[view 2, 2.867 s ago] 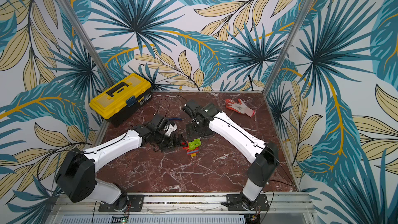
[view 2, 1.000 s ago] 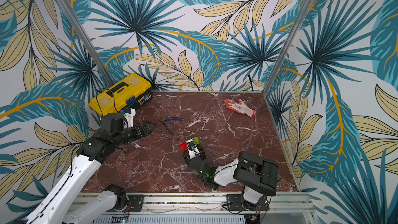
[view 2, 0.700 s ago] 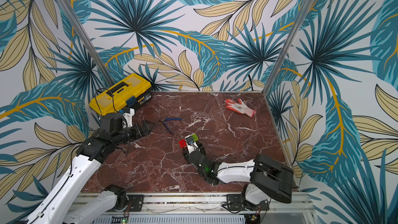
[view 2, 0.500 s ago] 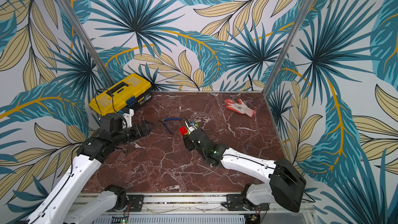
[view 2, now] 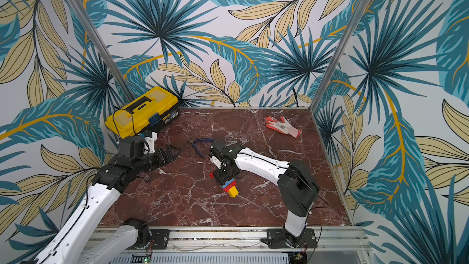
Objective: Assemble a carrot with lego
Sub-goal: Adjust the lego brick at the center of the board.
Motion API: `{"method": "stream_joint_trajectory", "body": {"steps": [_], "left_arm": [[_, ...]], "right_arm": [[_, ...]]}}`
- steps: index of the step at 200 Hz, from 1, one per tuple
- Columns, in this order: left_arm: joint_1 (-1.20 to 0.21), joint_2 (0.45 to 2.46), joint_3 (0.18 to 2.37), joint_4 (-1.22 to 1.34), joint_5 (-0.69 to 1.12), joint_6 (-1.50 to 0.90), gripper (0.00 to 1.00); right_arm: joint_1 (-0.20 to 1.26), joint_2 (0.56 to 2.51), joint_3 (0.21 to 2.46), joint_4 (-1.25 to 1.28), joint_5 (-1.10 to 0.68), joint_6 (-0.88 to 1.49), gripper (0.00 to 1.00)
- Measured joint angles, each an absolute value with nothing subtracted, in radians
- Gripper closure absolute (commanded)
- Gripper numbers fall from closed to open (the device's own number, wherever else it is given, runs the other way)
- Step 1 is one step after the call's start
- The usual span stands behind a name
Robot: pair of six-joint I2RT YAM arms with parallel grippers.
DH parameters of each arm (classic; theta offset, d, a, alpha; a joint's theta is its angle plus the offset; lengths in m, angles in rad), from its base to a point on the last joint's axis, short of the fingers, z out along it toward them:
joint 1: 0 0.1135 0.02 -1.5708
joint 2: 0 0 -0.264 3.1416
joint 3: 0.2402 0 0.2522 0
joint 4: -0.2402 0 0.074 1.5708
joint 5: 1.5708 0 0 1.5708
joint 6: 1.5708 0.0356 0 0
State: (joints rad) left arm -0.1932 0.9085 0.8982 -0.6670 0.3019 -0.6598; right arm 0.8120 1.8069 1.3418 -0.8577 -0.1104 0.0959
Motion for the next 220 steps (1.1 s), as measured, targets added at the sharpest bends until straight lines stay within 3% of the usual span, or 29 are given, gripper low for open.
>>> {"method": "stream_joint_trajectory", "body": {"steps": [97, 146, 162, 166, 220], "left_arm": [[-0.176, 0.928, 0.859, -0.641, 0.320, -0.653, 0.01], [-0.175, 1.018, 0.859, -0.640, 0.294, -0.639, 0.01], [-0.175, 1.020, 0.859, -0.640, 0.265, -0.639, 0.01], [-0.175, 1.020, 0.859, -0.640, 0.254, -0.640, 0.01], [-0.161, 1.104, 0.881, -0.644, 0.098, -0.651, 0.01]], "right_arm": [[0.812, 2.024, 1.474, -0.959, -0.123, 0.117, 0.53], [0.833, 2.039, 1.473, -0.947, -0.112, 0.151, 0.22], [0.842, 2.034, 1.458, -0.929, -0.109, 0.147, 0.09], [0.845, 2.026, 1.449, -0.921, -0.108, 0.155, 0.01], [0.853, 1.821, 1.295, -0.857, -0.053, 0.157, 0.01]]}}
